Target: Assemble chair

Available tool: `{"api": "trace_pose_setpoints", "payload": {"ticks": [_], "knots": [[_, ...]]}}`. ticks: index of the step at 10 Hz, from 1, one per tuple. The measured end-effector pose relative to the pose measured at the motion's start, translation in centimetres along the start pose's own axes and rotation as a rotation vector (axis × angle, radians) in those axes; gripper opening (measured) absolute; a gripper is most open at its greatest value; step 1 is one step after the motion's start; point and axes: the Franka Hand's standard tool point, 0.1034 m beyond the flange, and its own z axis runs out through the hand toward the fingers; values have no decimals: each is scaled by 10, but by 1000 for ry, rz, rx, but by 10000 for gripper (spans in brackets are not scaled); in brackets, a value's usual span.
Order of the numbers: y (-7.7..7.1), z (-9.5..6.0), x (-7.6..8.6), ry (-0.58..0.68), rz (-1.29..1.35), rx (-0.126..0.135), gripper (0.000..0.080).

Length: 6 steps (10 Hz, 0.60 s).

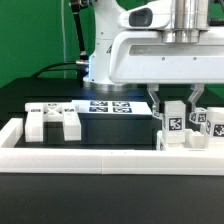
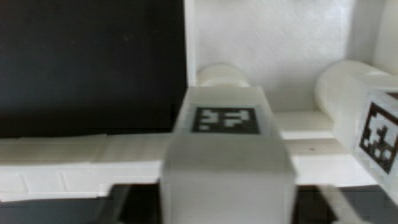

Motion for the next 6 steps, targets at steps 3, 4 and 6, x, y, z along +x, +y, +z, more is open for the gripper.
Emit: {"api": "trace_pose_setpoints", "payload": {"ticks": [3,4,6], "knots": [[0,0,0,0,136,1,291],[1,1,0,-1,233,1,291],[2,1,1,6,437,1,291]]}}
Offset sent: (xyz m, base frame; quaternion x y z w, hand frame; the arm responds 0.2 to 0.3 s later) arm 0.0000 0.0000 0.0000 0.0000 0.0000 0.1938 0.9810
